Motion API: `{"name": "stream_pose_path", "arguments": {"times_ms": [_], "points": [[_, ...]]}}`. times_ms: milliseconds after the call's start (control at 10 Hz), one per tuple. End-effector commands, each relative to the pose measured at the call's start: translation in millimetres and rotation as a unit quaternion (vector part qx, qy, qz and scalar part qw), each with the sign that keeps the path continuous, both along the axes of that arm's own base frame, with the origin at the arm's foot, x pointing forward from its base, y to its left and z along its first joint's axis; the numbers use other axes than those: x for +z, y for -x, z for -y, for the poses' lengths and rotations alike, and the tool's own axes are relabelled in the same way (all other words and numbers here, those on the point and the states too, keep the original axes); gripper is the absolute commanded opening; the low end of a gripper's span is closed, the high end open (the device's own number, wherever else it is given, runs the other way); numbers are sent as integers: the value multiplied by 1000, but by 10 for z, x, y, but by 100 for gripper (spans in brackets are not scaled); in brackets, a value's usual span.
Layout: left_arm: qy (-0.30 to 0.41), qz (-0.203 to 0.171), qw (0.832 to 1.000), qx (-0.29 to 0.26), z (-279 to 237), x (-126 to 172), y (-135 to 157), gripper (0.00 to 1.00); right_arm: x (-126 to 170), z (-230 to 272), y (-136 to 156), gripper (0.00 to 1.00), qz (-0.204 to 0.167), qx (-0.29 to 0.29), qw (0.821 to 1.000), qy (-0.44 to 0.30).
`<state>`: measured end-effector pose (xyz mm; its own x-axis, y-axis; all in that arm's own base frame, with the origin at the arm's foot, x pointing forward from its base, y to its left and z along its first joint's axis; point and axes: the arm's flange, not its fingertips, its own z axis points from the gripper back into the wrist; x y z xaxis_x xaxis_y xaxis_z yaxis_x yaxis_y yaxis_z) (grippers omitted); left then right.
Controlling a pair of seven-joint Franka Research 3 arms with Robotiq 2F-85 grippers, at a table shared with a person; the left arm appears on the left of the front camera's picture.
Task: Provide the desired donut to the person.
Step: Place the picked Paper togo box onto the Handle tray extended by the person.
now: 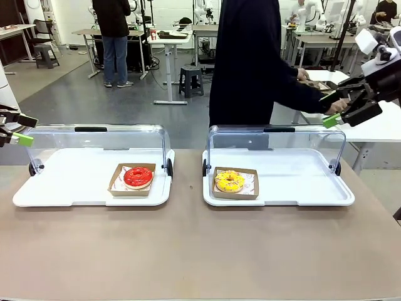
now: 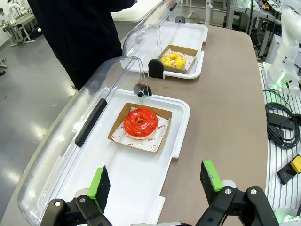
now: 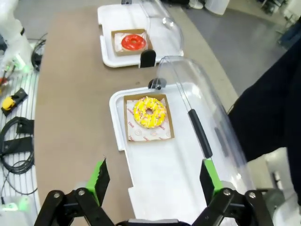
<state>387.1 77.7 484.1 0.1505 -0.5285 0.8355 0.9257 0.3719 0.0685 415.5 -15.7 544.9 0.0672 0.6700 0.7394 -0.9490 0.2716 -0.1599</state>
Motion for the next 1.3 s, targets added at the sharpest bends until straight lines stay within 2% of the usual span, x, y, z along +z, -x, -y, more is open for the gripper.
{"name": "stream_pose_path", "arguments": {"times_ms": [0, 700, 1000, 1200], "points": [[3, 1, 1000, -1, -2, -2, 7, 100, 33, 59, -29, 100, 5, 10, 1000, -18], [3, 1, 1000, -1, -2, -2, 7, 100, 60, 297, -18, 100, 7, -25, 998, -54], [3, 1, 1000, -1, -2, -2, 7, 100, 121, 228, -69, 100, 2, -49, 998, -26], [3, 1, 1000, -1, -2, -2, 7, 100, 75, 331, 7, 100, 1, -33, 999, -37]]}}
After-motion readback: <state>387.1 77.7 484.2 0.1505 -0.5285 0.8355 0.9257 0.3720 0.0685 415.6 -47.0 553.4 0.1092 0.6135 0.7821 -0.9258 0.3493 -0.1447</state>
